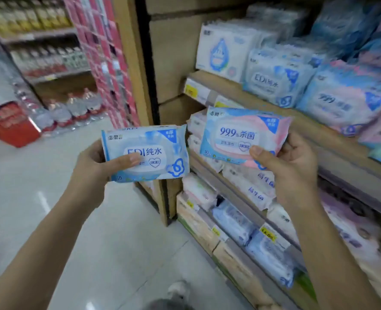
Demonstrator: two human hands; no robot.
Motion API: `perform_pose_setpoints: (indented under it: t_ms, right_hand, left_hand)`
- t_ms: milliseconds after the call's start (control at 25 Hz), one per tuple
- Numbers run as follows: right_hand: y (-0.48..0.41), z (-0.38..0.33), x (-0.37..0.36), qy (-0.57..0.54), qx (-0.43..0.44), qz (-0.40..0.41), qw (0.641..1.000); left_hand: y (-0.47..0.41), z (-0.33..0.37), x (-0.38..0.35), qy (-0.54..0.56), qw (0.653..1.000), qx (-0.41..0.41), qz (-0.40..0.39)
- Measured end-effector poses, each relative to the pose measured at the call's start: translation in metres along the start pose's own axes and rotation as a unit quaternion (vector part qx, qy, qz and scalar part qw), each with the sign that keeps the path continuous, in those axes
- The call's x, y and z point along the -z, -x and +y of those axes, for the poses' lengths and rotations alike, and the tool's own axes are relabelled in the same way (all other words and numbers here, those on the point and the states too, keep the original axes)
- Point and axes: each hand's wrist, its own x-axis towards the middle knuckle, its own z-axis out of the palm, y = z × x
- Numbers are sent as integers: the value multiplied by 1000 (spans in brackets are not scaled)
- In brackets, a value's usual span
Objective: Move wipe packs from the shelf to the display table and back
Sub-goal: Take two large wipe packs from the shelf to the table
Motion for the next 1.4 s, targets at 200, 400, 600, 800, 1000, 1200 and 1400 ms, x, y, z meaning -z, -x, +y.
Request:
perform_pose_setpoints:
  t_ms: [200,400,600,800,1000,1200,1400]
  right_hand:
    - [32,48,-110,-42,-89,-189,977]
    - [93,84,-249,-36,-144,-372,916]
    - [195,122,-390,-7,-181,-513,839]
    - [307,146,-506,-1,-215,-593,776]
    - [376,168,-591,12,-255,-636,728]
    - [406,209,-694,24,-269,-673,689]
    - [425,242,-831,29,-276,-699,659]
  left_hand:
    - [126,-34,94,9,973,59,222]
    - [253,-58,162,41,901,81,424]
    - [366,-70,243,77,812,103,570]
    - [466,-60,340,76,738,110,661]
    - [518,-48,431,72,689,117,711]
    - [521,-61,530,94,649,122,745]
    - [509,-77,634,137,604,137,773]
